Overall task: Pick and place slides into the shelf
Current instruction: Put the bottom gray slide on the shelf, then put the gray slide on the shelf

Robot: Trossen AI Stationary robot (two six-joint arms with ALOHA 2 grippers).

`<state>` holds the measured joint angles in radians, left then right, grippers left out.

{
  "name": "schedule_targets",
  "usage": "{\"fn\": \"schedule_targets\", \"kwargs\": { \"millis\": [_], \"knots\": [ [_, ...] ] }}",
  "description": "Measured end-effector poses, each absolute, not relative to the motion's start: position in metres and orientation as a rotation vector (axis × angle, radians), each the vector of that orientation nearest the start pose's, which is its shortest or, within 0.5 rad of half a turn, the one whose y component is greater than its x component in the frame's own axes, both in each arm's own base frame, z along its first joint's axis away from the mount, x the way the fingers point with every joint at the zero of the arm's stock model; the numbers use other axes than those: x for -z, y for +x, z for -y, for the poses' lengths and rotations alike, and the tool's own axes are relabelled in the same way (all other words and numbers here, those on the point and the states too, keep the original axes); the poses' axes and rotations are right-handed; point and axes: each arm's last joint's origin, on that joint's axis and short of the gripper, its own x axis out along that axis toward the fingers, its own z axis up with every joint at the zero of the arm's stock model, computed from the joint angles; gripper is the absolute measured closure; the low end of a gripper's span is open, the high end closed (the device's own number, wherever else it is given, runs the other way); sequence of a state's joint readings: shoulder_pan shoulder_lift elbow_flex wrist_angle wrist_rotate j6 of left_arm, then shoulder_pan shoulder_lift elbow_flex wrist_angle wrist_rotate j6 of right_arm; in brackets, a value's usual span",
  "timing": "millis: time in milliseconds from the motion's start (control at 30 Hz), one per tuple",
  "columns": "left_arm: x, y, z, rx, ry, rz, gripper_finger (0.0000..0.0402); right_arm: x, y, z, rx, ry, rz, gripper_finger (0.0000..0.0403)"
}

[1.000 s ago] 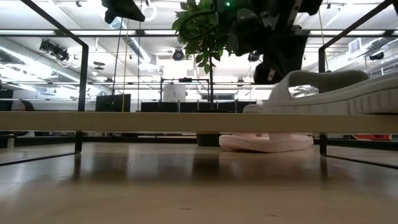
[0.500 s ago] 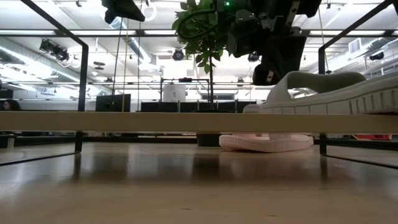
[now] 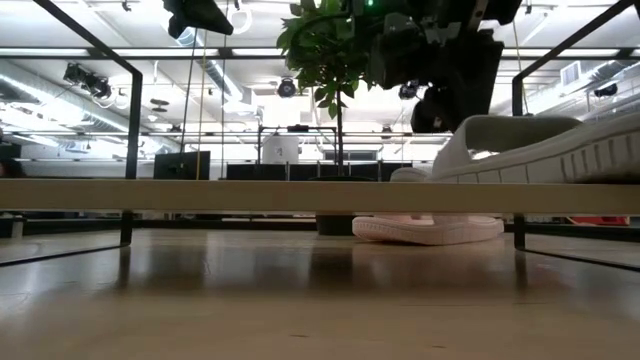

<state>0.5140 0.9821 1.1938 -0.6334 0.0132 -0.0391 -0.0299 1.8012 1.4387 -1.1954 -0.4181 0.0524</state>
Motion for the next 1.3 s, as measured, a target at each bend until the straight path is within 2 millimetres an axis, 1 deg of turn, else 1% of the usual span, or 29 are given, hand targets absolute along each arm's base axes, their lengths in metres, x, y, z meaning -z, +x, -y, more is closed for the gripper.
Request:
{"fn": "schedule_targets", "kwargs": {
  "millis": [300,367,467,567,700,867,967,1033,1100,1167,1300],
  "knots": [
    [-0.394,0.164,-0.092,-0.501,-0.148,-0.401,0.0381,-0.248,0.328,0.006,-0.225,0.416,-1.495,0.0211],
    [-0.394,0.164,-0.092,-0.501,-0.148,-0.402,0.0378,-0.255,0.326,0.007,-0.217,0.423,-1.478,0.0206],
    [-0.394,0.164,-0.092,-0.501,-0.148,-0.402,0.0372,-0.275,0.317,0.012,-0.175,0.442,-1.423,0.0202],
    [-0.394,0.164,-0.092,-0.501,-0.148,-0.402,0.0370,-0.297,0.300,0.019,-0.099,0.485,-1.370,0.0202],
    [-0.394,0.164,-0.092,-0.501,-0.148,-0.402,0.0375,-0.329,0.267,0.029,0.065,0.500,-1.295,0.0201],
    [-0.394,0.164,-0.092,-0.501,-0.148,-0.402,0.0384,-0.355,0.226,0.043,0.373,0.493,-1.222,0.0201],
    [-0.394,0.164,-0.092,-0.501,-0.148,-0.402,0.0385,-0.365,0.210,0.055,0.570,0.522,-1.136,0.0201],
    [-0.394,0.164,-0.092,-0.501,-0.149,-0.401,0.0383,-0.367,0.201,0.063,0.703,0.564,-1.065,0.0201],
    [-0.394,0.164,-0.092,-0.501,-0.149,-0.401,0.0379,-0.363,0.192,0.070,0.822,0.615,-1.011,0.0201],
    [-0.394,0.164,-0.092,-0.501,-0.150,-0.401,0.0376,-0.355,0.183,0.077,0.913,0.667,-0.976,0.0201],
    [-0.394,0.164,-0.092,-0.501,-0.149,-0.401,0.0372,-0.330,0.166,0.086,1.022,0.784,-0.916,0.0201]
  ]
}}
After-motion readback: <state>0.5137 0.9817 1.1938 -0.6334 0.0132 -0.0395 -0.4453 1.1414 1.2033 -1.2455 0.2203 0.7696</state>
